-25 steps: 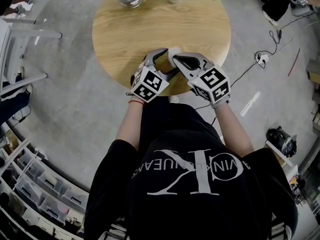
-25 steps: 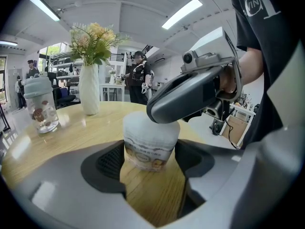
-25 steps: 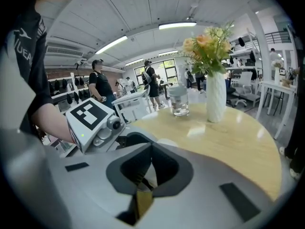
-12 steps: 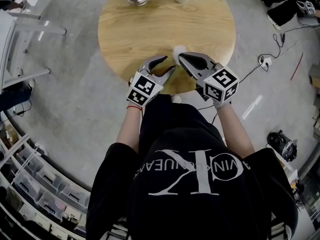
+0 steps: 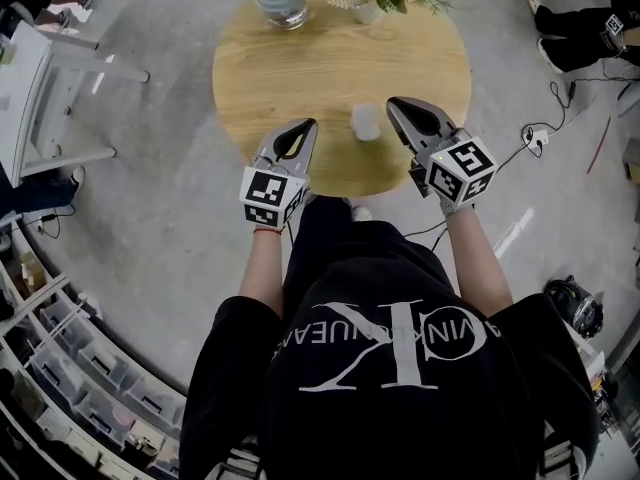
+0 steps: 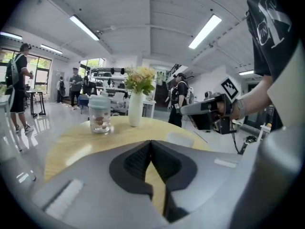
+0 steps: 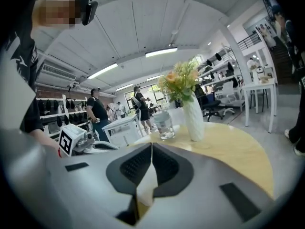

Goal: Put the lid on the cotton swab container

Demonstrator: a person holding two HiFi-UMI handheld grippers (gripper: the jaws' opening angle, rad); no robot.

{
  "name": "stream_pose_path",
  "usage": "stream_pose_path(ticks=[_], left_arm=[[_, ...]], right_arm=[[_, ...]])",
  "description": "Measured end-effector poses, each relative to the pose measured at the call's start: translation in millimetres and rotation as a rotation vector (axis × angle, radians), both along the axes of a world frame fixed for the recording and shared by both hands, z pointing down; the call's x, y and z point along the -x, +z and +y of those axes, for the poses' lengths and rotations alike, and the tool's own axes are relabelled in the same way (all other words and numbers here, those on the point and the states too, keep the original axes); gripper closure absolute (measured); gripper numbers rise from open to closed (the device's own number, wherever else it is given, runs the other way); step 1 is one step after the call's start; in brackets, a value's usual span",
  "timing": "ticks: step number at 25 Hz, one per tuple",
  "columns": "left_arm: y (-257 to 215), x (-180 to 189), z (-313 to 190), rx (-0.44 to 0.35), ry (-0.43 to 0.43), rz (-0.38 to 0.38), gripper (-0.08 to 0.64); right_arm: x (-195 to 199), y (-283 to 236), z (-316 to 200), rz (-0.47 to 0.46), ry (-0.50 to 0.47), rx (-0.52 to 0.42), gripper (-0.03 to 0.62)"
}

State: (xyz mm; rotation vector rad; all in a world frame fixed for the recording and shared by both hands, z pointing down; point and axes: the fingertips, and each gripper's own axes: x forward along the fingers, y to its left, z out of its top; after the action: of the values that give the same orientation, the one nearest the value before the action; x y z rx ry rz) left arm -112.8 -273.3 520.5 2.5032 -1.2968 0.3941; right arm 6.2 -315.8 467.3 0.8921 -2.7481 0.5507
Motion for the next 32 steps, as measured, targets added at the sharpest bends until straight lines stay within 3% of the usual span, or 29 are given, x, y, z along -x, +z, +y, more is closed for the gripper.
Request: stream_pose_path(ticks=[4, 13, 32], left_arm=[[-28.8, 20.5, -14.3, -0.064, -0.106, 0.021, 0.548], [-77.5, 43.0, -29.8, -0.171, -0.228, 0.015, 0.548], [-139.2, 57.6, -26.8, -0.285, -0.332, 0.028, 0.549]], right_arm=[[-8.5, -16.1, -7.3, -0.008, 0.03, -0.048, 0.577], [-15.3, -54.1, -17.6, -0.048, 0.061, -0.149, 0.577], [-16.3, -104.9, -15.7, -0.092, 0.08, -0.273, 0.577]])
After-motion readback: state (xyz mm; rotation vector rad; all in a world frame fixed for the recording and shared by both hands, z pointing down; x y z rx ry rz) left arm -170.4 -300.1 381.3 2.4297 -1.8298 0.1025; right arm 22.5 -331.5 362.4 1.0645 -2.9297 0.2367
